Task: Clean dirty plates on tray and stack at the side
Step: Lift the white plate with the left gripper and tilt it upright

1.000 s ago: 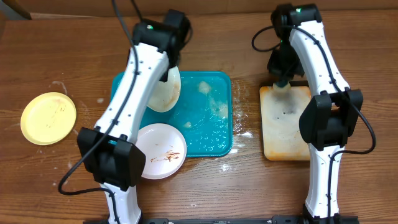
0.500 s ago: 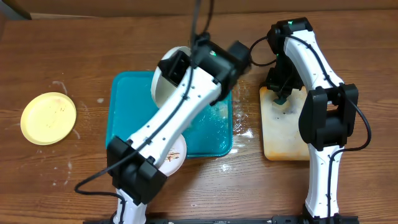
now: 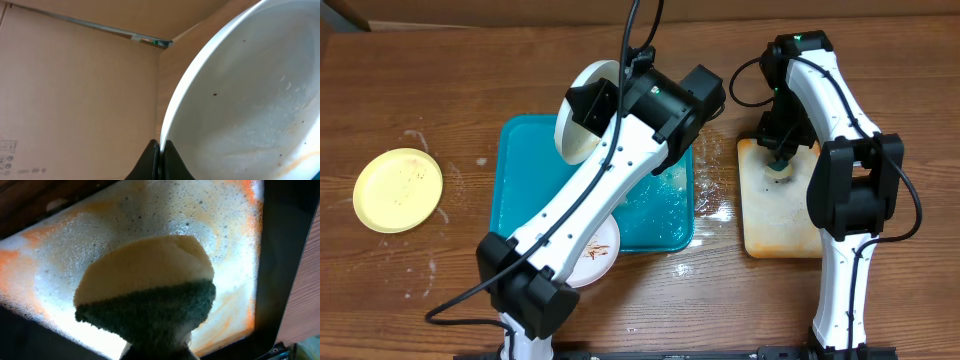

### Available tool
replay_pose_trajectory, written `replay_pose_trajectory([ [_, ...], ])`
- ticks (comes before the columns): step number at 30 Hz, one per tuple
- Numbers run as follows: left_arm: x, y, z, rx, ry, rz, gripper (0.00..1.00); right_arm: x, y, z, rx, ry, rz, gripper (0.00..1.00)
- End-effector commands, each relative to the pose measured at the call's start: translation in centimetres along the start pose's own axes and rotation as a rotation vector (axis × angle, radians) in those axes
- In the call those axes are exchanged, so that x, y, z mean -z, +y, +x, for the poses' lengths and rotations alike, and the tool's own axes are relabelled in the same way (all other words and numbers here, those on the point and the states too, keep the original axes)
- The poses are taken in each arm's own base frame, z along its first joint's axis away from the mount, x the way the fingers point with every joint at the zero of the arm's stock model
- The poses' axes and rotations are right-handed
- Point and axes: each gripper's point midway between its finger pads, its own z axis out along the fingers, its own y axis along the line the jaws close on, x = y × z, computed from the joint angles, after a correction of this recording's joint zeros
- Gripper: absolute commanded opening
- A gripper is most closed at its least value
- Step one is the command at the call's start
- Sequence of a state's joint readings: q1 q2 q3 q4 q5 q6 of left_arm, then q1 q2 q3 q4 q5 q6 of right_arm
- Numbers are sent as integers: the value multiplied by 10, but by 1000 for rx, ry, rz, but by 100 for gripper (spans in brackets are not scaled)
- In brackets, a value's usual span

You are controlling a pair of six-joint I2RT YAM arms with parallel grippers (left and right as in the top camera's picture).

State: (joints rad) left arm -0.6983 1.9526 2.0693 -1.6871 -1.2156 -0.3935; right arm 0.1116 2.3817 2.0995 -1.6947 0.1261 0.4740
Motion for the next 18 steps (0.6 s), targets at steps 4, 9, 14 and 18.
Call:
replay_pose_trajectory([
  [4,-25,19,19,144,112,80,4,0,0,1,0,11,-14,4],
  [9,-9,20,10,191,52,92,4,0,1,1,-1,8,-16,4],
  [14,-4,-9,24,155,132,259,4,0,1,0,-1,4,-17,4],
  [18,-10,7,21,169,96,133,4,0,1,1,-1,8,-15,4],
])
